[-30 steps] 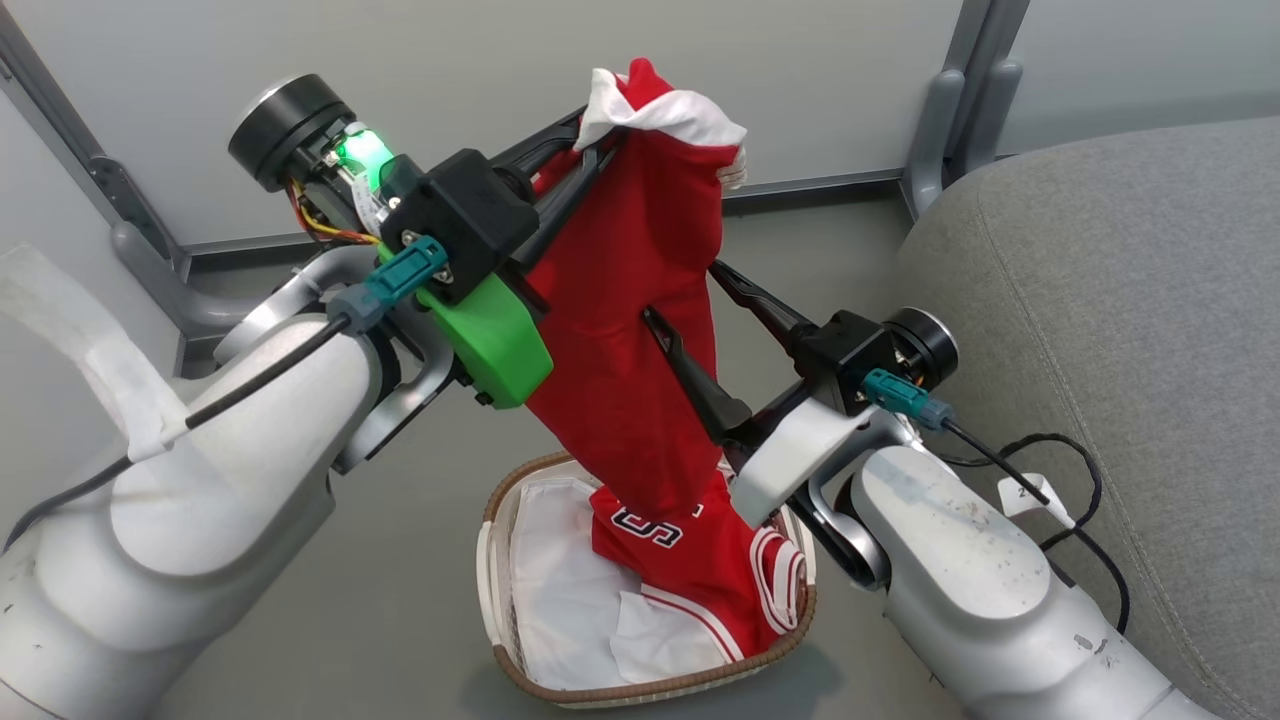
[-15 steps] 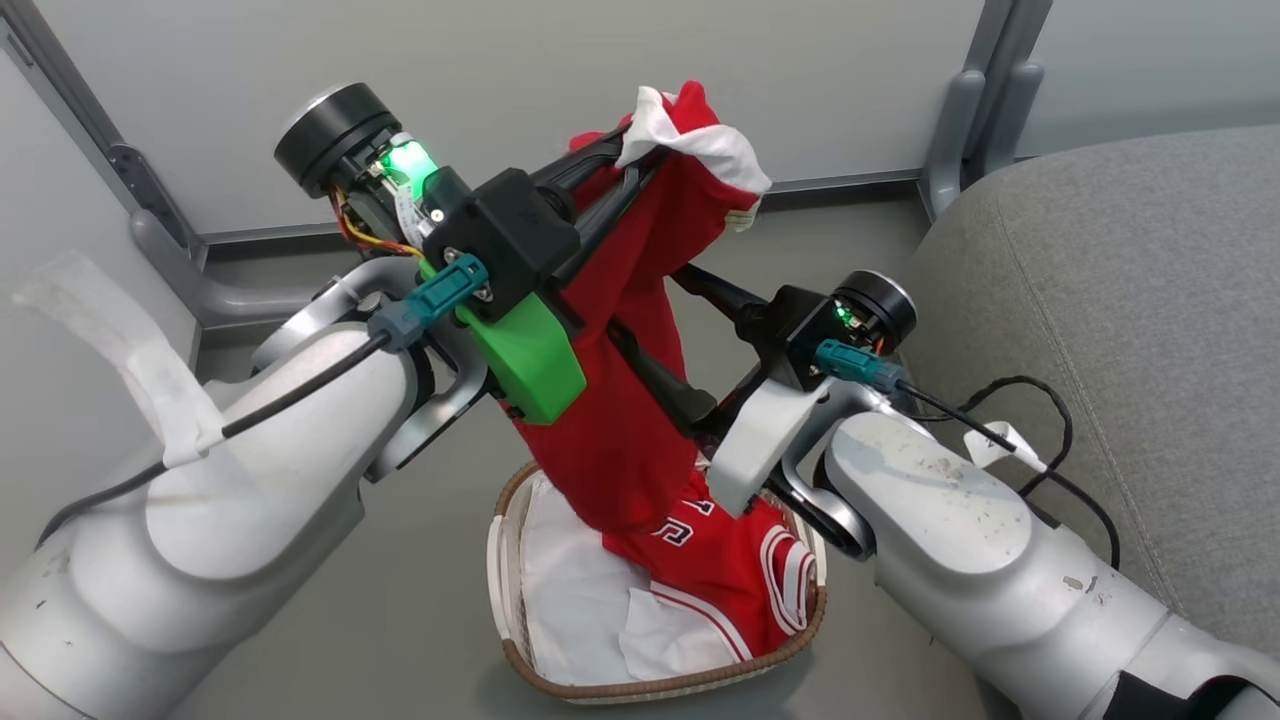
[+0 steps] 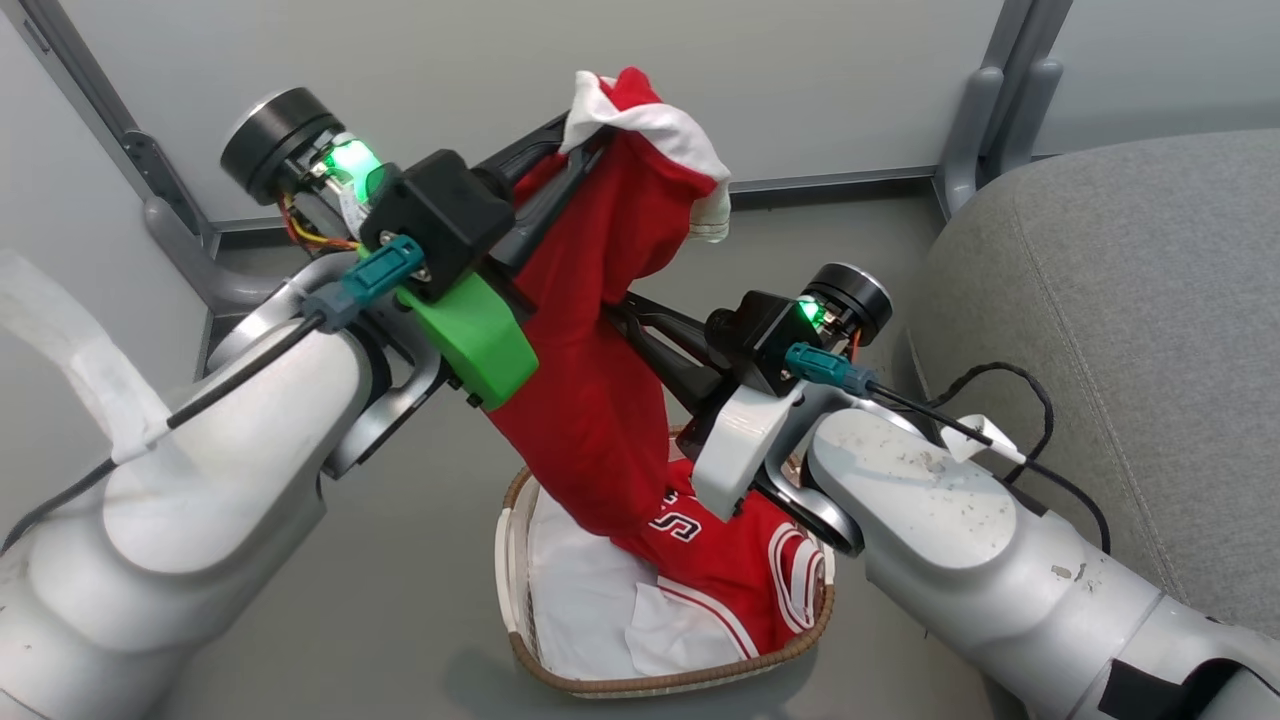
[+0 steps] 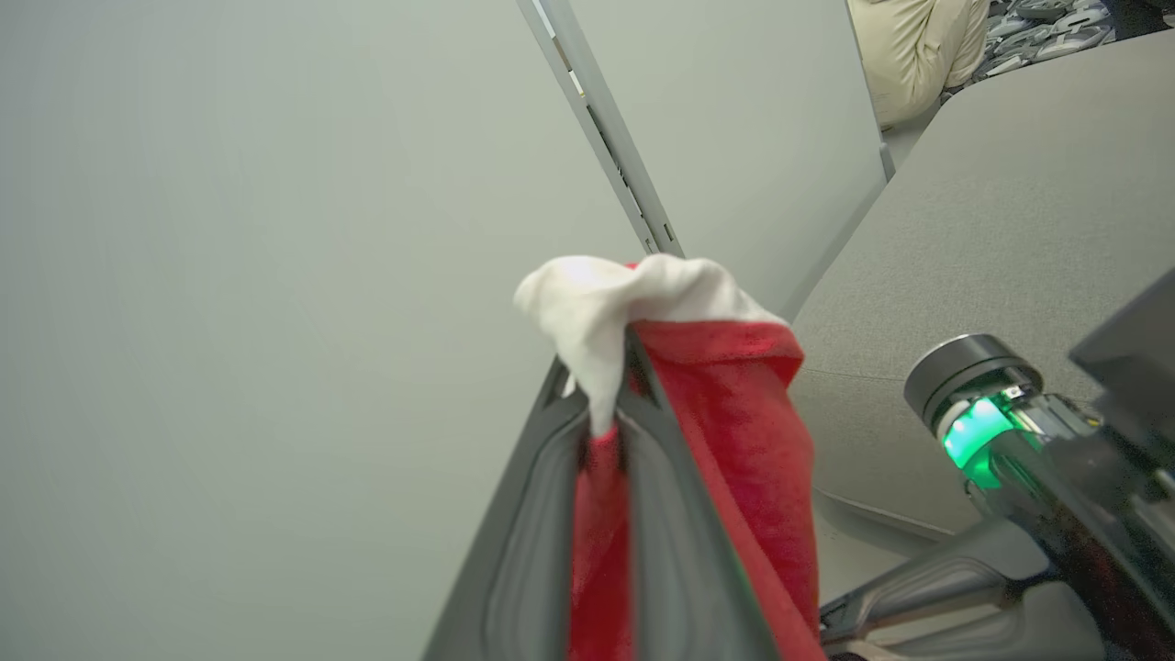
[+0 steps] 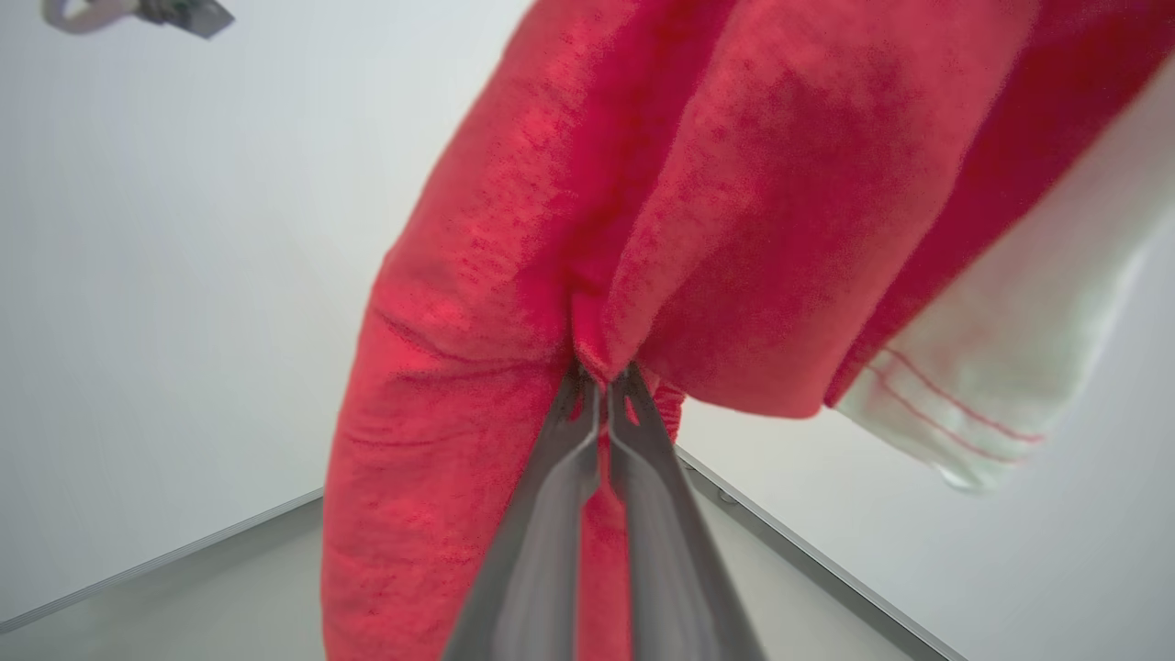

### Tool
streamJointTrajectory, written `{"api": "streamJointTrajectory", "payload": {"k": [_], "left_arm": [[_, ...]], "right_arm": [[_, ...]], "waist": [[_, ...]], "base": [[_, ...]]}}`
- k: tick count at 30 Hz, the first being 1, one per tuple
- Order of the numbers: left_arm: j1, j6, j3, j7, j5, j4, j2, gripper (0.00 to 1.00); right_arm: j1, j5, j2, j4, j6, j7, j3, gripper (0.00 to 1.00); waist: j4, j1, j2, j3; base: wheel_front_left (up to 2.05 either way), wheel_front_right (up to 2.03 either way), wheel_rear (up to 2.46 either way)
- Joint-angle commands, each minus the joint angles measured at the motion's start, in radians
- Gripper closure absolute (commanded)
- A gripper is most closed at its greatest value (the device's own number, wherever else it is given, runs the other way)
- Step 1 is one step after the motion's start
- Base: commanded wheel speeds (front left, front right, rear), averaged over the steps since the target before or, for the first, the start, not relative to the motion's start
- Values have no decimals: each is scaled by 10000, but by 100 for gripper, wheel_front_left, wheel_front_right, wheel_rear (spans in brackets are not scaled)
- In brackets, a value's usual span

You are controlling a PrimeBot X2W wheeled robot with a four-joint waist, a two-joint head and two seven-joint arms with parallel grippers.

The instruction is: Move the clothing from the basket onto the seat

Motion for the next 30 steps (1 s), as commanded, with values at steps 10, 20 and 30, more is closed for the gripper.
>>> {"api": "streamJointTrajectory", "payload": {"k": [10,20,30], "left_arm": [[737,454,605,-160,-726,775,697,71],[2040,845,946,-845,-1522,1136,761,0],[3900,1124,654,-1987,-1996,1422,85,0]], "right_arm": [[512,30,-495,-544,-3,-21,-385,100],[1044,-259,-573,-900,-3,-21,-1782,100],[1788,-829,-670,-1111,-3,-21,-3211,100]], "waist": [[-154,0,-1,74],[-296,0,-1,145],[-416,0,-1,164]], "base": [[0,0,0],[0,0,0],[0,0,0]]}}
